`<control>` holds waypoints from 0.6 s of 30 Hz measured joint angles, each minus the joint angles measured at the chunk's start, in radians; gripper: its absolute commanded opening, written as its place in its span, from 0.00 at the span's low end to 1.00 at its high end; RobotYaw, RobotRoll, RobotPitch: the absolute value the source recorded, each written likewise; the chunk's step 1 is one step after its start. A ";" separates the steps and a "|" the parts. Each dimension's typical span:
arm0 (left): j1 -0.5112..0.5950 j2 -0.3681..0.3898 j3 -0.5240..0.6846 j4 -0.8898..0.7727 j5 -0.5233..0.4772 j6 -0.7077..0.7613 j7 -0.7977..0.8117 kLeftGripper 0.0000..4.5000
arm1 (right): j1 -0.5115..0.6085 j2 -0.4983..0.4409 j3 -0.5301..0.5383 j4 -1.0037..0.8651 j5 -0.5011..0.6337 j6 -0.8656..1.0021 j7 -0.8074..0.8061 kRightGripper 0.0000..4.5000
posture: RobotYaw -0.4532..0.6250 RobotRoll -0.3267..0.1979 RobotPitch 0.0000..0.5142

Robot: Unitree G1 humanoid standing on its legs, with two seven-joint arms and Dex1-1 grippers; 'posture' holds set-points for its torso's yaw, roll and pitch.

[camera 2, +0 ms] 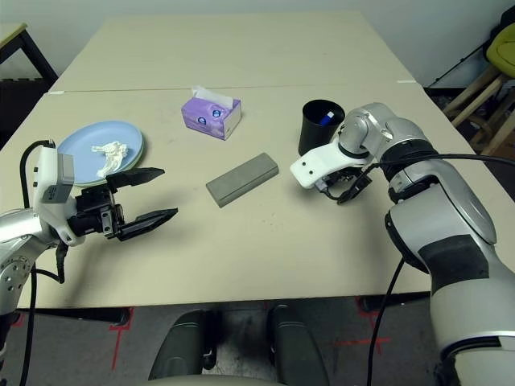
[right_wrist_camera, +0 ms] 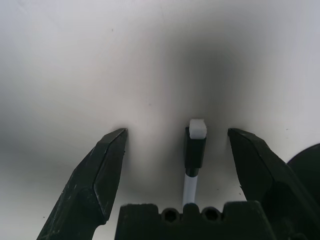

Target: Organize and tidy the items on the table.

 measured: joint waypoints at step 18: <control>-0.033 0.004 -0.001 0.006 -0.004 0.000 -0.005 1.00 | 0.023 -0.032 -0.030 -0.016 0.038 -0.011 -0.004 0.07 | 0.53 0.62 0.30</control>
